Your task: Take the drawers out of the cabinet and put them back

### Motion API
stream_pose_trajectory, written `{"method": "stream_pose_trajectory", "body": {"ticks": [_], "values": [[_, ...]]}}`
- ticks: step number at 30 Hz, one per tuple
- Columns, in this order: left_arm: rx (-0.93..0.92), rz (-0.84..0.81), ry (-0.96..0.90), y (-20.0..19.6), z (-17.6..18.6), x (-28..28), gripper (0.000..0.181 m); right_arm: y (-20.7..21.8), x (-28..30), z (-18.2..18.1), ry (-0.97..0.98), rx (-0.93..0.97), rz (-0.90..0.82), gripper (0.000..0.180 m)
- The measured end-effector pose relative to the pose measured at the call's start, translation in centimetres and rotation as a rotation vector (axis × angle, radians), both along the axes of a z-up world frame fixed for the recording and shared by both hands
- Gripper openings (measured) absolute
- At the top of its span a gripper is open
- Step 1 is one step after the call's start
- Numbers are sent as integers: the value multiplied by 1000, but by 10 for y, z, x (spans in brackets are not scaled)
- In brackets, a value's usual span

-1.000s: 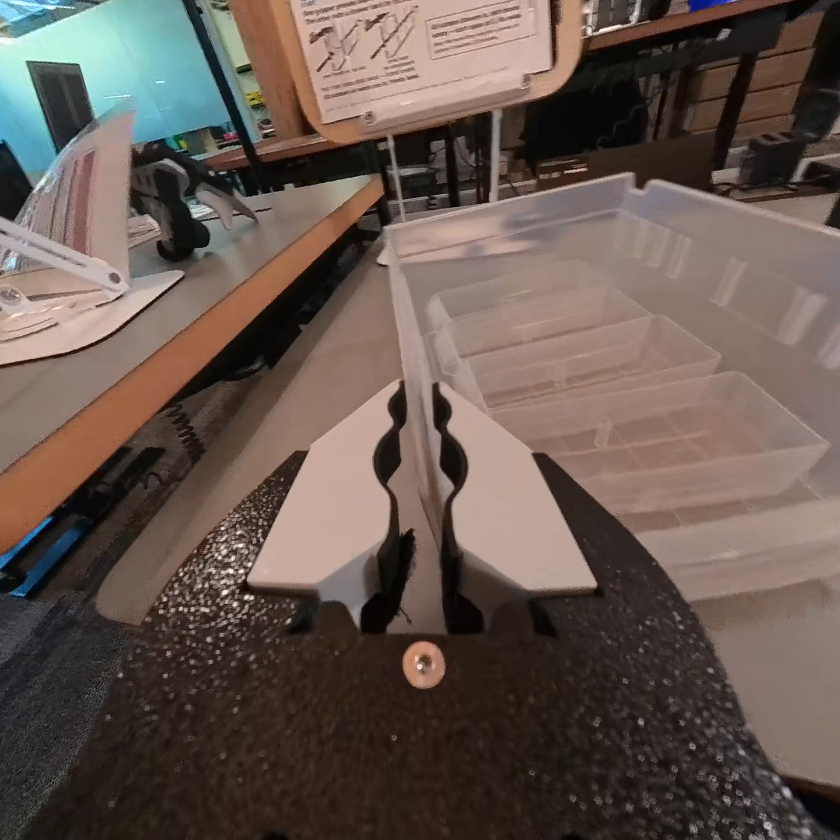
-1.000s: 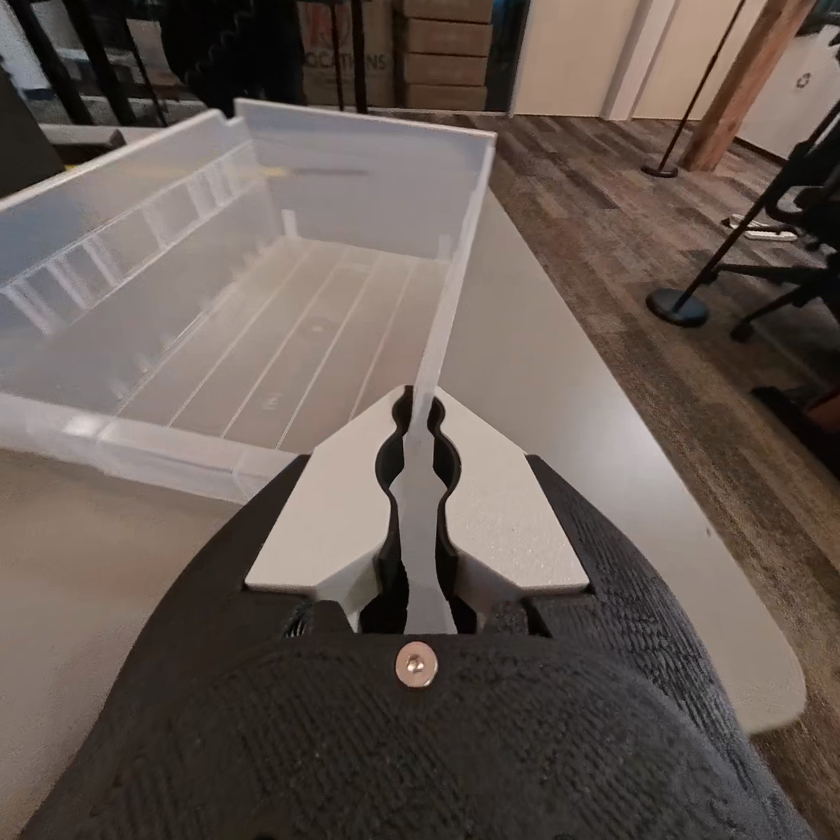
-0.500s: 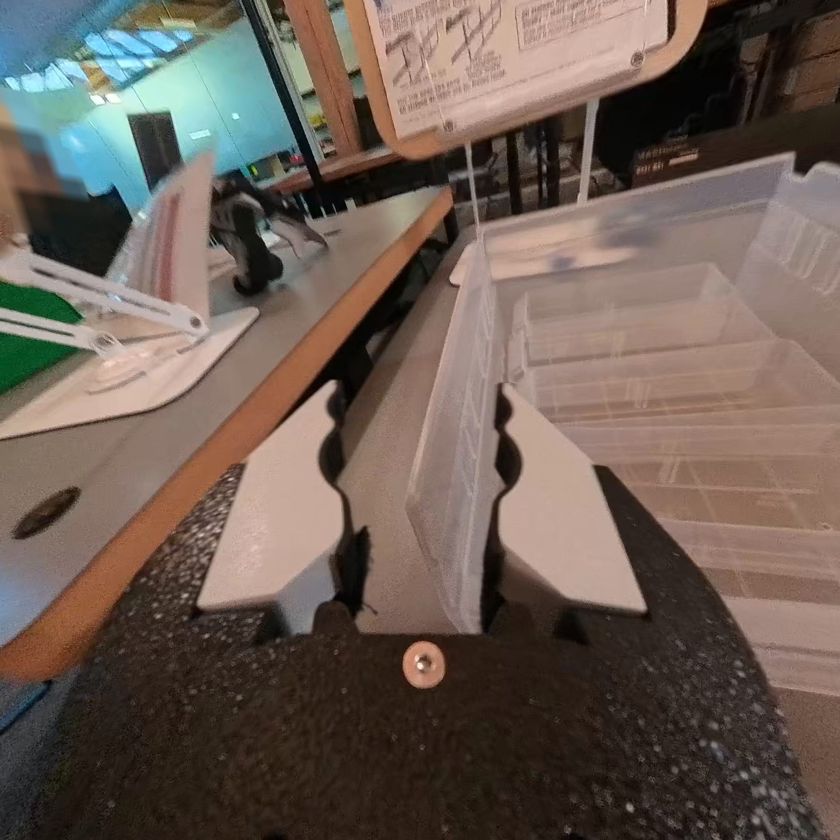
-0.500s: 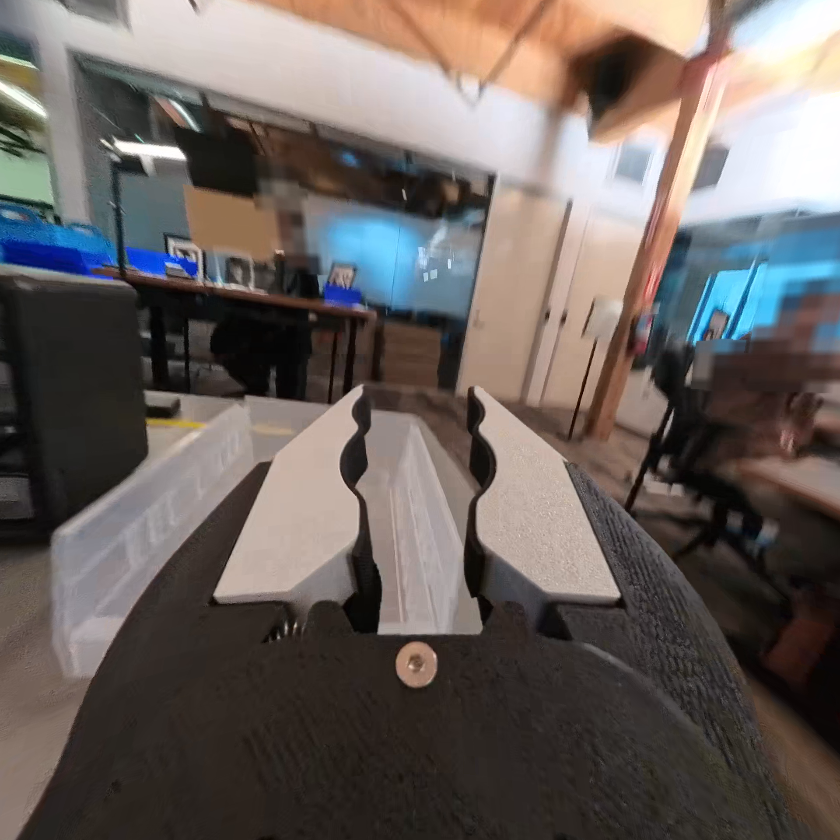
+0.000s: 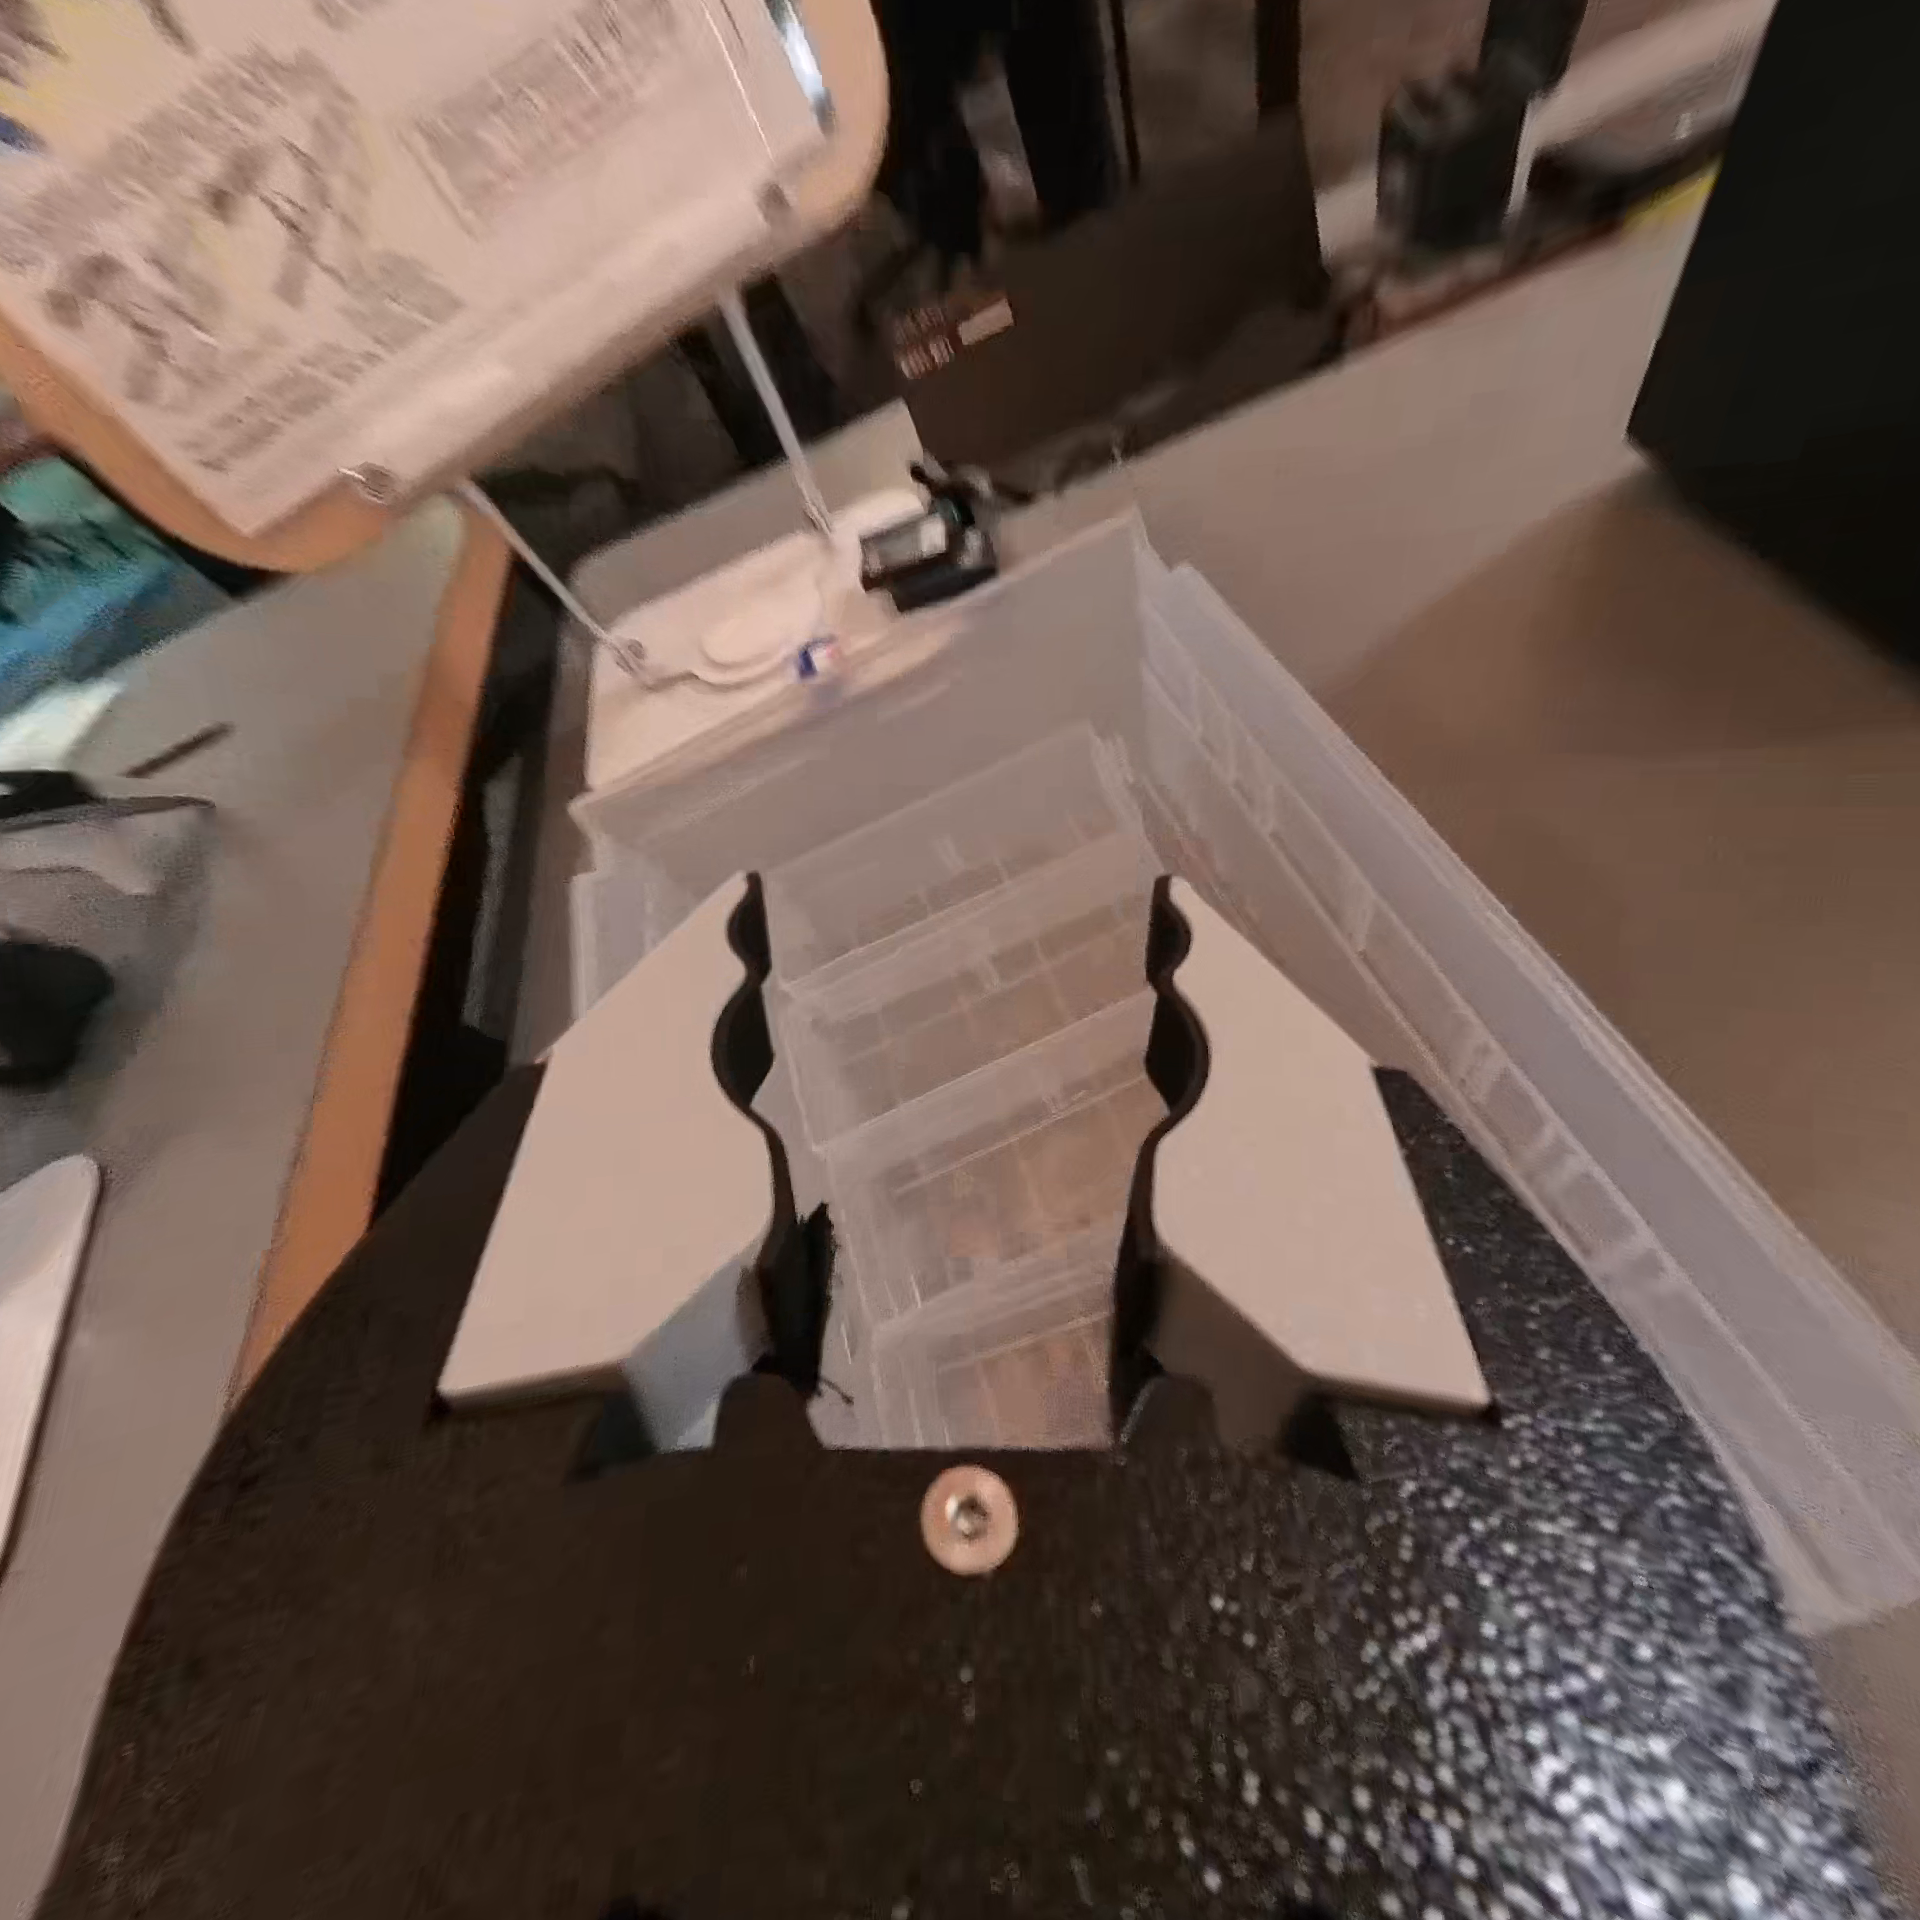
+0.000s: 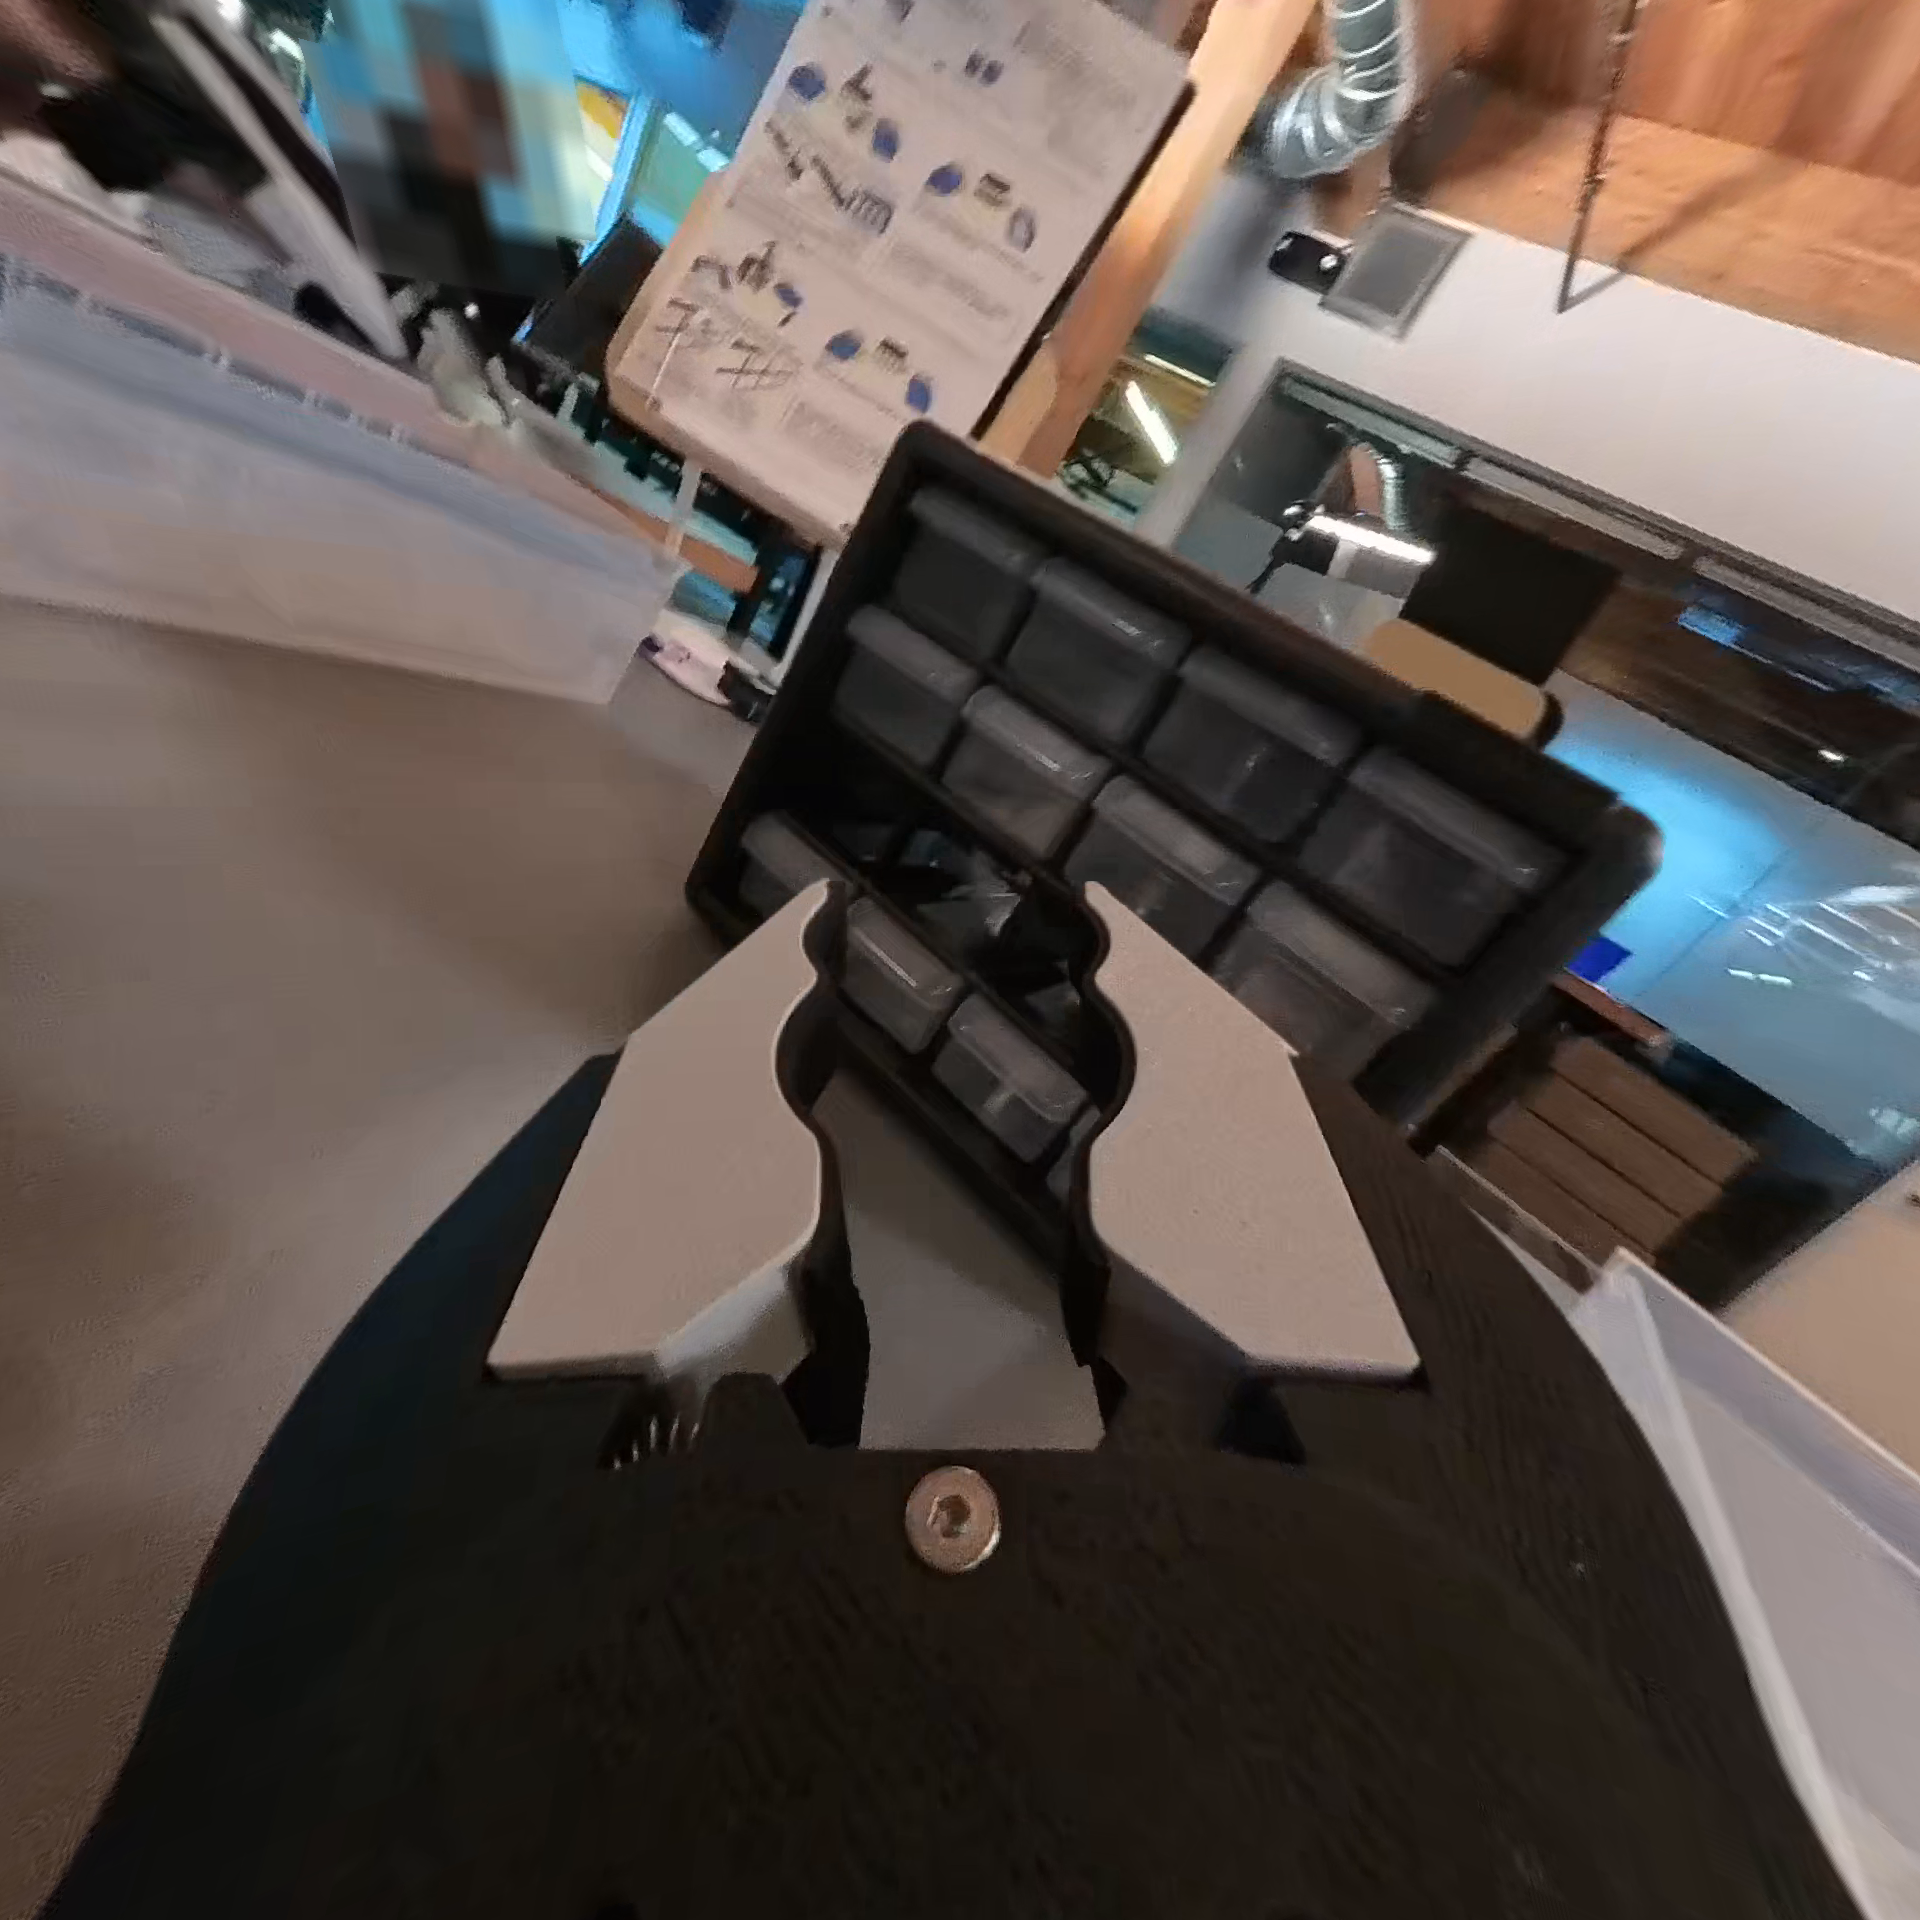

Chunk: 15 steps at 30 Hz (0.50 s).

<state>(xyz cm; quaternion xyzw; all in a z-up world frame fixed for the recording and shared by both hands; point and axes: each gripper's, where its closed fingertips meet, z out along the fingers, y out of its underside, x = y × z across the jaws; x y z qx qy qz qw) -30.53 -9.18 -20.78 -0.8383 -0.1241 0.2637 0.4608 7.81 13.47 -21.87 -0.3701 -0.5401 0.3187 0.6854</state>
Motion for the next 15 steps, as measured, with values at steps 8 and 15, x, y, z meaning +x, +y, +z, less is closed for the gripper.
{"method": "stream_pose_trajectory", "body": {"ticks": [8, 15], "values": [[-144, 13, -519, 91, -60, -37, 71, 6, -1, -9, -18, -61, 18, 40], [-386, 106, -565, 107, -113, -56, 60, 7, 0, -13, -41, -53, 27, 38]]}}
